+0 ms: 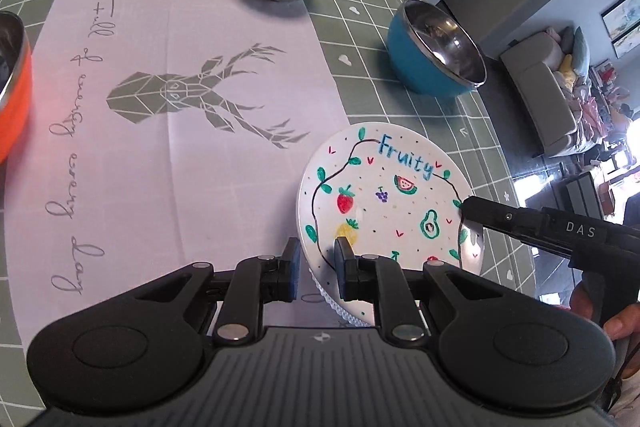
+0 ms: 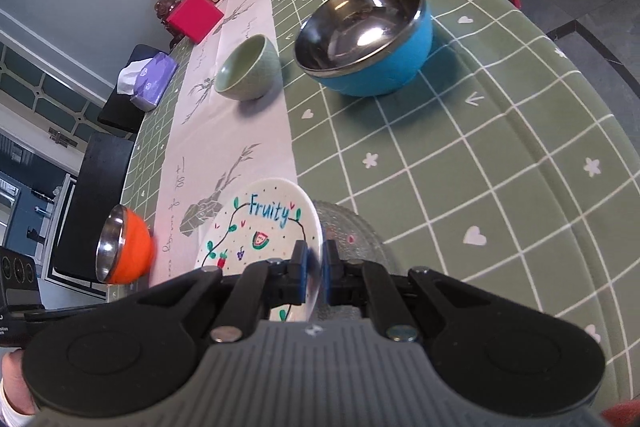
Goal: Organize plates and bowls
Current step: 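Carry the Fruity plate with both grippers toward the glass plate stack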
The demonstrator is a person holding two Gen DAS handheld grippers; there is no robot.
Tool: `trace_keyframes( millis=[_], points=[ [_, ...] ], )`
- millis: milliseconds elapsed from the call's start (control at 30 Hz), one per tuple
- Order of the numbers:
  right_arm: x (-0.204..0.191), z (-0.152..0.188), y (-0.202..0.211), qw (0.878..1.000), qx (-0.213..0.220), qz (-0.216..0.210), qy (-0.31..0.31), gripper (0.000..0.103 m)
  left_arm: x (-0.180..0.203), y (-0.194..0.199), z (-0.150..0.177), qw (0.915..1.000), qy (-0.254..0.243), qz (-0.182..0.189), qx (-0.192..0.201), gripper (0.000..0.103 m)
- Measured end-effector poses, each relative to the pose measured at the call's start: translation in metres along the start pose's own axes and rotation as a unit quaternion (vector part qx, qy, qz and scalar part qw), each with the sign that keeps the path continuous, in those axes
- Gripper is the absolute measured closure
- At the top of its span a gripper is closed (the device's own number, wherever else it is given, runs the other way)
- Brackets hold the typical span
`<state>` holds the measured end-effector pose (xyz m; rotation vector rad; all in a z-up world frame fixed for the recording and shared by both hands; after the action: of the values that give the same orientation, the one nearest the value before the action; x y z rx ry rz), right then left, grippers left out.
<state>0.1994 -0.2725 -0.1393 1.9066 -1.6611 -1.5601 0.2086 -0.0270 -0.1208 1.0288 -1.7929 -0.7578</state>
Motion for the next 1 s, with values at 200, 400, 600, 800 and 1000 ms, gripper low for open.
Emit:
trace_keyframes(
  millis=[200, 400, 600, 800, 1000],
  points=[
    [0.014, 0.01, -0.001, 1.0, -0.002, 0.001, -0.008, 0.097, 0.003, -0.006, 0.011, 1.0, -0.001, -0.001, 0.007, 0.084],
    [0.018, 0.015, -0.001, 1.0, 0.005, 0.002, 0.0, 0.097, 0.006, -0.007, 0.017, 0.9997, -0.01, -0.008, 0.023, 0.084],
    [0.014, 0.017, 0.001, 0.999, 0.021, 0.012, 0.029, 0.097, 0.004, -0.011, 0.023, 0.9995, -0.002, -0.003, 0.031, 0.084],
    [0.013, 0.019, 0.0, 0.998, 0.029, 0.009, 0.048, 0.097, -0.001, -0.011, 0.024, 0.999, 0.018, 0.007, 0.041, 0.084],
    [0.012, 0.02, 0.0, 0.998, 0.039, 0.002, 0.058, 0.094, 0.001, -0.011, 0.026, 0.9988, 0.018, 0.005, 0.045, 0.084]
  ],
)
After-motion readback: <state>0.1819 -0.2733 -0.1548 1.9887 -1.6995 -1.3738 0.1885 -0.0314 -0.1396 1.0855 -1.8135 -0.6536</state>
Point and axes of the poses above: each gripper's, at about its wrist camera, not at the fingertips, and y roughly against the way its jaws point, x to its right, z to its underside, the point moved 4 cm from there along -y, roughly the way its jaws point, and after that the axes turned 5 degrees about x, right-handed, at the moved point
